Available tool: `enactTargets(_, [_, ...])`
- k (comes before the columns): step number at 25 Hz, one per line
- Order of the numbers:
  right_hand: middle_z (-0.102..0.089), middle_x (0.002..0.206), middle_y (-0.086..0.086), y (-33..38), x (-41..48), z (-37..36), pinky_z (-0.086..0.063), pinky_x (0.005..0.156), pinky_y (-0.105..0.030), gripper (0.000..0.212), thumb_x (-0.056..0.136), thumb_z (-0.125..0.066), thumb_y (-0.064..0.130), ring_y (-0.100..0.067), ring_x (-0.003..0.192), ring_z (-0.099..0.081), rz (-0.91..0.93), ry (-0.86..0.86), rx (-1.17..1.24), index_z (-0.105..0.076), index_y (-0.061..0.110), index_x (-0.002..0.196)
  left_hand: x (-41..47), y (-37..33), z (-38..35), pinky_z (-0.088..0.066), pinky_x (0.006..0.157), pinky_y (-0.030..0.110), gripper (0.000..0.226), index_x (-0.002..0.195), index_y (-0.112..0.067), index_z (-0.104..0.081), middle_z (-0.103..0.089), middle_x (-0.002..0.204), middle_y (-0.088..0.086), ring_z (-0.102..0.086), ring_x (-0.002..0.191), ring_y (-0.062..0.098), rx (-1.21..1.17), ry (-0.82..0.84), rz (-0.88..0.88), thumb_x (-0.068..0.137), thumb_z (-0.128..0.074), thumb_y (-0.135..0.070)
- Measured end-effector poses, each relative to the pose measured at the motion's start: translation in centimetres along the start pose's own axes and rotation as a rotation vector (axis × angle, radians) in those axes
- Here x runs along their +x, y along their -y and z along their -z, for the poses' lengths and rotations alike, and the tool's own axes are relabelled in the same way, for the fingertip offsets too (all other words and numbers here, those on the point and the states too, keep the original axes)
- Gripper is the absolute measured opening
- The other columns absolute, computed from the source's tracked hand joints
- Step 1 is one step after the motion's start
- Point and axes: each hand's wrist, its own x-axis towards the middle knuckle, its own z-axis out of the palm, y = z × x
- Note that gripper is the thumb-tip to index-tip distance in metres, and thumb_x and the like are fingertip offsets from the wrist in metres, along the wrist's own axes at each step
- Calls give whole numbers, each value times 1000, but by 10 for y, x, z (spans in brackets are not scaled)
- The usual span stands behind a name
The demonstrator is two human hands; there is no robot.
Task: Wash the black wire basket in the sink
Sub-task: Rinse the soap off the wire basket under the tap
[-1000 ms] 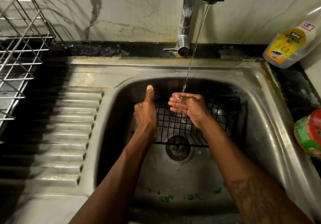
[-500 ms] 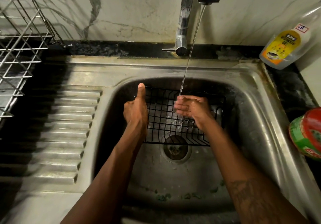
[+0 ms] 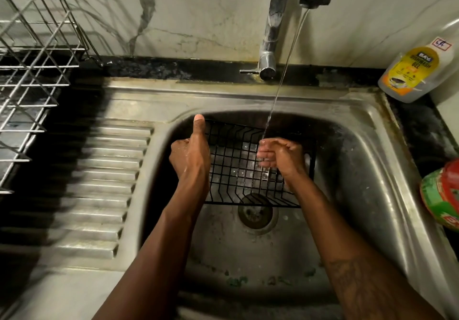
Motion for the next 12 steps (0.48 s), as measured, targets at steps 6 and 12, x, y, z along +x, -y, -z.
enactTargets(6, [-77,91,-16,-6,-23,3,-59,61,-28,18,94,-57,-2,-25,79,-76,-391,580,-497,-72,-7,104,-11,-8,8,-33,88,25,48,82,-10,-63,-52,79,-9,-52,77,12,15,-39,-116,96,-63,-56])
enactTargets(12, [-76,84,-14,-2,-1,1,-61,62,-31,21,100,-52,6,-24,74,-74,7,-31,98,-72,2,100,-7,0,0,-57,89,50,73,72,-9,-60,-71,90,18,-66,83,34,27,-31,-28,79,-57,-81])
